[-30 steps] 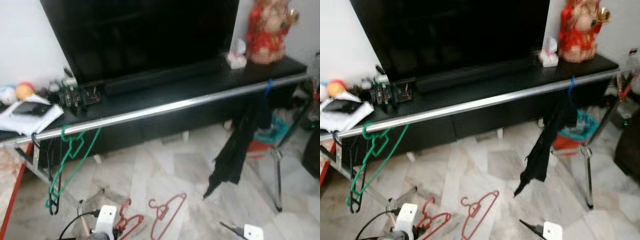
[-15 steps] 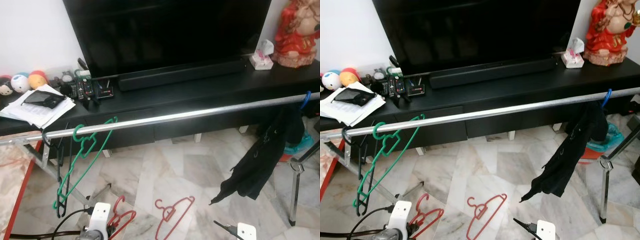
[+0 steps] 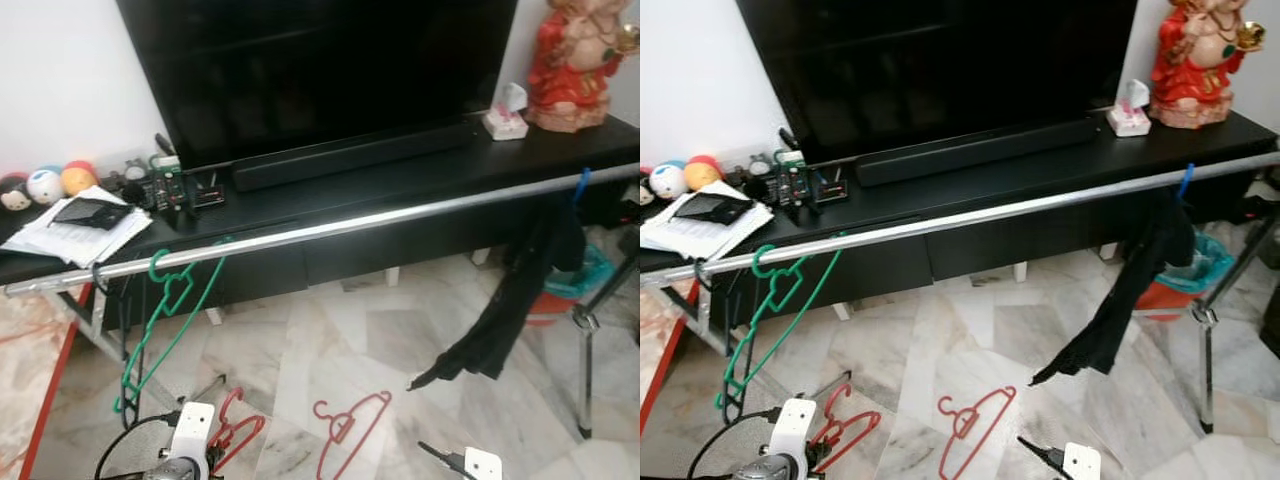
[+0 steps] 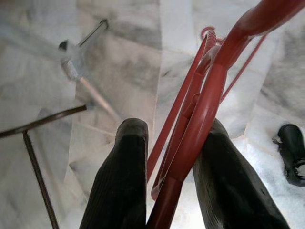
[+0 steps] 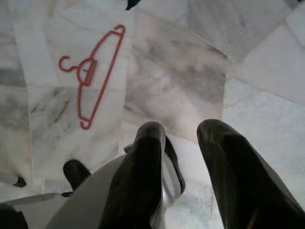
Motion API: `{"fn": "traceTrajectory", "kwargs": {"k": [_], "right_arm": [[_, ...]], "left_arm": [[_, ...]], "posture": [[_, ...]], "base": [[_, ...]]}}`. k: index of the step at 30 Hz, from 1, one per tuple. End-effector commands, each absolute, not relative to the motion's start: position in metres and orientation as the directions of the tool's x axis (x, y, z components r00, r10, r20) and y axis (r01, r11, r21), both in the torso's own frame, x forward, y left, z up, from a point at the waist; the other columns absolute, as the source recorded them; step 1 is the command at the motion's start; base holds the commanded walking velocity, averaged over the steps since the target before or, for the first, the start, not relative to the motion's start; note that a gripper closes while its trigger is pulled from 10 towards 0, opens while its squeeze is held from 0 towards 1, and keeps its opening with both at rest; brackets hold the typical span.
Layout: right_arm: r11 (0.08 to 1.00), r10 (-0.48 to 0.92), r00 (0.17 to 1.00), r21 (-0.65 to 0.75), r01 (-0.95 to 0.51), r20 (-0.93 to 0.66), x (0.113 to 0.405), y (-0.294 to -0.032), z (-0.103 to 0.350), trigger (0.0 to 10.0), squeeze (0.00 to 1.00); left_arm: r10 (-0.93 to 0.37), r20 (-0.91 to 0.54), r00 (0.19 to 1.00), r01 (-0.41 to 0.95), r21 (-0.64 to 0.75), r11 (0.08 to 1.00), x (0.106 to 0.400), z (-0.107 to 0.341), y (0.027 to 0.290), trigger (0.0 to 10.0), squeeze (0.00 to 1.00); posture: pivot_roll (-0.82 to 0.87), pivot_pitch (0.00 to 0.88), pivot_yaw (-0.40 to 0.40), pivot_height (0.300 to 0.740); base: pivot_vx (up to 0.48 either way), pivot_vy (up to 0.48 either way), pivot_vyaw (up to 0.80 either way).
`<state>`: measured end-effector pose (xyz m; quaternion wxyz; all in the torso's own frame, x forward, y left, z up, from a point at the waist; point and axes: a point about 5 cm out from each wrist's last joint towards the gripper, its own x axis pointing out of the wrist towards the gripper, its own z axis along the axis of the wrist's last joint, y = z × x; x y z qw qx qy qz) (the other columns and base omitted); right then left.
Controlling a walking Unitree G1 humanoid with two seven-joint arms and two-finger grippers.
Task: Hang hanger
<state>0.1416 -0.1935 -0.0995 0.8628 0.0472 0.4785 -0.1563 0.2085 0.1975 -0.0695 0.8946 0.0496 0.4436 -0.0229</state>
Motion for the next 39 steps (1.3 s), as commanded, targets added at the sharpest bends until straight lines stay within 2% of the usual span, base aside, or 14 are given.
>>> {"fn": "traceTrajectory", "kwargs": {"k": [1,10,19,24,29,36,39], "right_arm": [[0.950,-0.220,0.491,-0.070,0.306,-0.843,0.139,-0.193,-0.100,10.0,0.00],[0.951,-0.220,0.492,-0.072,0.301,-0.842,0.140,-0.194,-0.100,10.0,0.00],[0.952,-0.221,0.493,-0.076,0.298,-0.842,0.141,-0.195,-0.100,10.0,0.00],[0.952,-0.223,0.495,-0.079,0.296,-0.839,0.141,-0.196,-0.099,10.0,0.00],[0.953,-0.225,0.496,-0.083,0.292,-0.839,0.142,-0.198,-0.099,10.0,0.00],[0.953,-0.228,0.499,-0.088,0.290,-0.836,0.142,-0.199,-0.099,10.0,0.00],[0.953,-0.230,0.500,-0.090,0.289,-0.835,0.142,-0.199,-0.098,10.0,0.00]], "left_arm": [[0.007,-0.793,0.610,0.086,0.075,0.993,0.210,-0.069,0.198,10.0,0.00],[0.002,-0.781,0.625,0.083,0.068,0.994,0.214,-0.066,0.196,10.0,0.00],[-0.032,-0.739,0.673,0.104,0.052,0.993,0.230,-0.057,0.188,10.0,0.00],[-0.092,-0.655,0.750,0.147,0.029,0.989,0.252,-0.041,0.179,10.0,0.00],[-0.202,-0.519,0.830,0.244,0.013,0.970,0.279,-0.016,0.165,10.0,0.00],[-0.334,-0.350,0.875,0.353,-0.010,0.936,0.303,0.015,0.150,10.0,0.00],[-0.400,-0.316,0.860,0.435,0.046,0.899,0.306,0.023,0.145,10.0,0.00]], "posture": [[-0.25,0.000,0.109,0.740],[-0.25,0.000,0.105,0.740],[-0.25,0.000,0.100,0.740],[-0.24,0.000,0.093,0.740],[-0.24,0.000,0.089,0.740],[-0.24,0.000,0.092,0.740],[-0.24,0.000,0.091,0.740]], "base": [[0.000,-0.300,0.00],[0.000,-0.317,0.00],[0.000,-0.314,0.00],[0.000,0.000,0.00],[0.000,0.000,0.00],[0.000,0.000,0.00],[0.000,0.000,0.00]]}}
